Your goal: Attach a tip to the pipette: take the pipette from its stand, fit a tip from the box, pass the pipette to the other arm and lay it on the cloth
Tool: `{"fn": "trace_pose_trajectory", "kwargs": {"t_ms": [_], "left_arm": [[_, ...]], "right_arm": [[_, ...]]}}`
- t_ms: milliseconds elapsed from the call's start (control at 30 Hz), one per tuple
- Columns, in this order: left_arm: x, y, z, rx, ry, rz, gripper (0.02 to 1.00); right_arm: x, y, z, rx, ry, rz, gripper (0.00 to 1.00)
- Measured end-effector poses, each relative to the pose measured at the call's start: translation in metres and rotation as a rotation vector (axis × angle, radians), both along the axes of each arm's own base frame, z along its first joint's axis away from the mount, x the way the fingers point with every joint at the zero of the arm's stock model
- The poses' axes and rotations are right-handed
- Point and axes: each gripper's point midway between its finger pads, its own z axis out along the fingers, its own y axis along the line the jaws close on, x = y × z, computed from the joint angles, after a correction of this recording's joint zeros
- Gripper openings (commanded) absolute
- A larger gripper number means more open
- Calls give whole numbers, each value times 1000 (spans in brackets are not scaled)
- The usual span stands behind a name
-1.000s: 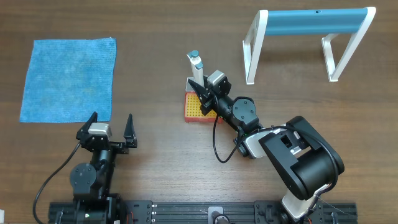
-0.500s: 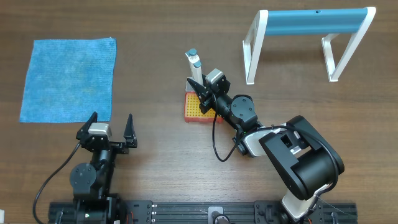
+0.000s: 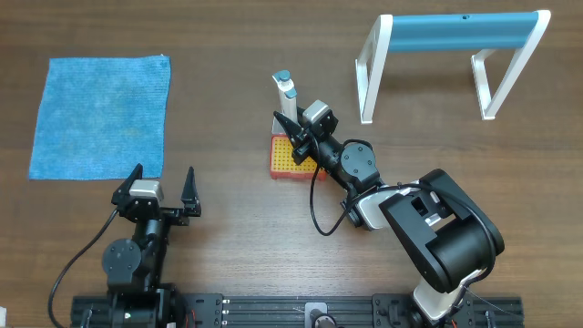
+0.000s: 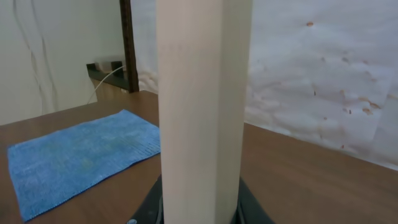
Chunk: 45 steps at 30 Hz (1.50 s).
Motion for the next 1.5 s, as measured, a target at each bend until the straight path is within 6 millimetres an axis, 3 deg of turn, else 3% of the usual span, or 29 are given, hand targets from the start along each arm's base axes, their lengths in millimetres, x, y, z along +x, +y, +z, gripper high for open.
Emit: {"fn": "trace_pose_trajectory", "kwargs": {"t_ms": [1500], "left_arm": [[0, 0, 0, 0, 0, 0, 952]], "right_arm": [[0, -1, -15, -34, 53, 29, 80]]}}
